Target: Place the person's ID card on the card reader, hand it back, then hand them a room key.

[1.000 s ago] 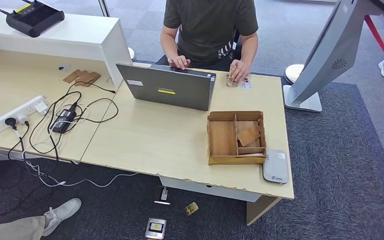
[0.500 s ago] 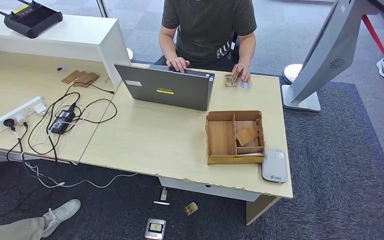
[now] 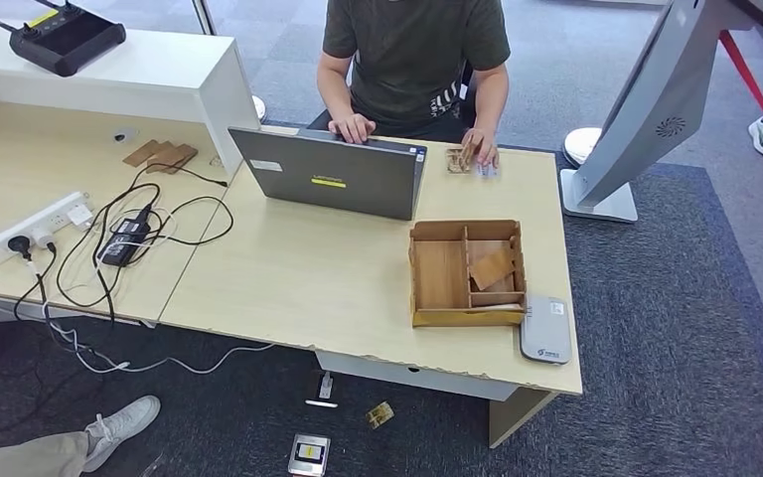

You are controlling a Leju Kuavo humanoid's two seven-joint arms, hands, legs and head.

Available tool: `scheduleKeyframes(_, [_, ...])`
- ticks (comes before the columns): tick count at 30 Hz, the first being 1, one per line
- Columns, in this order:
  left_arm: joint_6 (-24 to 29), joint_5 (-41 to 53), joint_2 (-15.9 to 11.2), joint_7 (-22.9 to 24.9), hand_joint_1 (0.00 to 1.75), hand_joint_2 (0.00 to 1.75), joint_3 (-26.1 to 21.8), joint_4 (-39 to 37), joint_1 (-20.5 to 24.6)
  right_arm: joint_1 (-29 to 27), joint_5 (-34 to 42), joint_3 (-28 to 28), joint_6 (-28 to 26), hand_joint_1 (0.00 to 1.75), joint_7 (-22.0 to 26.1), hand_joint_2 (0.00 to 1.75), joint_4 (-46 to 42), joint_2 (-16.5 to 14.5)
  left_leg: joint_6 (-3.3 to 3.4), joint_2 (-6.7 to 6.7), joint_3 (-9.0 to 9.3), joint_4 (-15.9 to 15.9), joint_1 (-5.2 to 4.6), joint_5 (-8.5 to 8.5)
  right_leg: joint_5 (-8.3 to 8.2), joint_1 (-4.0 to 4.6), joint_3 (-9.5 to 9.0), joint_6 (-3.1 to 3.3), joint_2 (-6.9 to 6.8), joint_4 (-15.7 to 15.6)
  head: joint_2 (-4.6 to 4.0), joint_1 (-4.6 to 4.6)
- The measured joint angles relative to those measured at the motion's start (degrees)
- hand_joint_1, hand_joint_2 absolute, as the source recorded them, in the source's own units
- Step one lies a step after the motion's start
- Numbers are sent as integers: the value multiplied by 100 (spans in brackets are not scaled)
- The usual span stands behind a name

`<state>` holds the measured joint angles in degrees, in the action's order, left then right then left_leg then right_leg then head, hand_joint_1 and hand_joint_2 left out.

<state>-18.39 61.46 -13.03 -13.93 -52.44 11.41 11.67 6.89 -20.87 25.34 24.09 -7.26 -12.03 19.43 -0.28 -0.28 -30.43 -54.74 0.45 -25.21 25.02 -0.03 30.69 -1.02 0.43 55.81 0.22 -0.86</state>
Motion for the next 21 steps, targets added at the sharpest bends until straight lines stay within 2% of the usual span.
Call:
scheduleKeyframes(1, [6,1,-4,42,175,175,0,0,17,-2,-71,-45,-3,5,42,175,12,-42,0,0,0,0,0,0,0,0,0,0,0,0,0,-1])
scheduleKeyframes(3, [24,-1,-12,92,175,175,1,0,43,-7,-177,-142,-34,41,103,175,34,-109,0,0,0,0,0,0,0,0,0,0,0,0,0,-1])
scheduleKeyframes(5, [49,-13,-13,118,175,175,1,0,56,-11,-244,-245,-86,122,149,175,48,-162,0,0,0,0,0,0,0,0,0,0,0,0,0,-1])
scheduleKeyframes(7, [85,-34,-14,134,175,175,1,0,66,-14,-299,-336,-149,171,197,175,59,-199,0,0,0,0,-1,0,0,-1,0,0,0,0,0,-1])
scheduleKeyframes(9, [113,-48,-16,138,175,175,0,0,75,-12,-338,-408,-194,165,236,175,70,-217,0,0,0,0,-2,0,0,-1,-1,0,0,0,0,0])
scheduleKeyframes(10, [118,-51,-17,138,175,175,-1,0,78,-11,-350,-442,-210,155,248,175,74,-223,0,0,0,0,-2,0,0,-1,-1,0,0,0,0,1])
scheduleKeyframes(14, [117,-40,-19,176,170,175,0,0,101,9,-394,-542,-305,17,262,175,83,-233,0,0,0,0,-2,0,0,-2,-1,0,0,0,0,1])
scheduleKeyframes(16, [120,-21,-20,207,161,175,0,0,115,34,-428,-562,-367,0,256,175,89,-231,0,0,0,0,-2,0,0,-2,-2,0,0,0,0,1])
scheduleKeyframes(18, [144,-7,-21,232,157,175,1,0,129,64,-461,-582,-440,0,231,175,93,-230,0,0,1,0,-2,0,0,-2,-2,0,0,0,0,1])
scheduleKeyframes(19, [168,-4,-21,241,138,175,1,0,135,78,-478,-594,-481,0,217,175,94,-230,0,1,1,0,-2,0,0,-2,-2,0,0,0,0,1])
scheduleKeyframes(21, [211,-7,-20,243,63,175,1,0,141,102,-504,-614,-546,0,202,175,95,-230,0,1,2,0,-2,0,0,-1,-3,0,0,0,0,1])
